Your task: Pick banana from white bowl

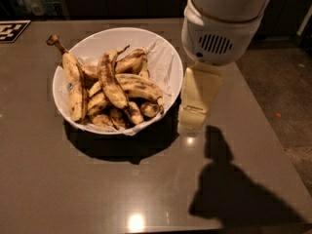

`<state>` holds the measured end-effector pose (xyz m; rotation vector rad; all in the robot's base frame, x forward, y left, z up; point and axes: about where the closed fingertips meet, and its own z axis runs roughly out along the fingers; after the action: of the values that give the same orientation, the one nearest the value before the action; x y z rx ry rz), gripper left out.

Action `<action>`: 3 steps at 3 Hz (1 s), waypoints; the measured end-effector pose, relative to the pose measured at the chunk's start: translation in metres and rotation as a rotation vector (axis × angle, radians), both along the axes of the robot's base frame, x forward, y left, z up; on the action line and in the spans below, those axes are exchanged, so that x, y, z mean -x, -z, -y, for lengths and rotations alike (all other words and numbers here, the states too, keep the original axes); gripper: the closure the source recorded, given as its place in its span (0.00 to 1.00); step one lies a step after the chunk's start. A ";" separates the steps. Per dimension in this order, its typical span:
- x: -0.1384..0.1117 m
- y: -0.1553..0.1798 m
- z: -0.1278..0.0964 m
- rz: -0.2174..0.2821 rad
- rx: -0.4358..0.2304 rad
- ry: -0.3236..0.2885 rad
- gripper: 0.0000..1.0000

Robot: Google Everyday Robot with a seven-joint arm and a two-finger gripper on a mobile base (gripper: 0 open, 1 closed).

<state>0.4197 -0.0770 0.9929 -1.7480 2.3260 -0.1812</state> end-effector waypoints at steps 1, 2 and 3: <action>-0.012 -0.002 -0.019 0.021 -0.010 -0.007 0.00; -0.034 -0.001 -0.051 0.029 0.021 0.016 0.00; -0.060 0.006 -0.094 0.042 0.044 0.016 0.00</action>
Offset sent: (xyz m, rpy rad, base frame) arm 0.0616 0.0797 -0.0155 -0.1563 0.0472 -0.1643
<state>0.4797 0.0169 0.9866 -1.7284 2.3242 -0.2712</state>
